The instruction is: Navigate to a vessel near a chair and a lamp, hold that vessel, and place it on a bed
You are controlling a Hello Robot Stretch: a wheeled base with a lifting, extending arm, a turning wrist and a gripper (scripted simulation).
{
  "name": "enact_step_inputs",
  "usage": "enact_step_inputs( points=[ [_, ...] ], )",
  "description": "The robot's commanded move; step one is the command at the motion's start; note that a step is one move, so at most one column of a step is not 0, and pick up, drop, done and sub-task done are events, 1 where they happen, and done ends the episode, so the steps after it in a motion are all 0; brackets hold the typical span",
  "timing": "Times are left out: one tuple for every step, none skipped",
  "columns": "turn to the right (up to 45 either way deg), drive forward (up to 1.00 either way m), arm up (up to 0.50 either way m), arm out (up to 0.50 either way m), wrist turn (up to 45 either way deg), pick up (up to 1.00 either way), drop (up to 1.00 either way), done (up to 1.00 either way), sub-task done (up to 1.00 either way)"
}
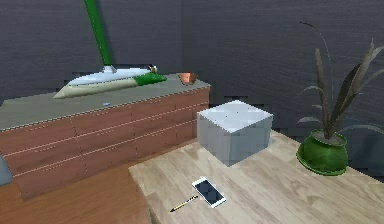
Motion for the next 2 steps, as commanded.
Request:
enact_step_inputs(
  points=[
    [0.0, 0.0, 0.1, 0.0, 0.0, 0.0, 0.0, 0.0, 0.0],
    [0.0, 0.0, 0.24, 0.0, 0.0, 0.0, 0.0, 0.0, 0.0]
  ],
)
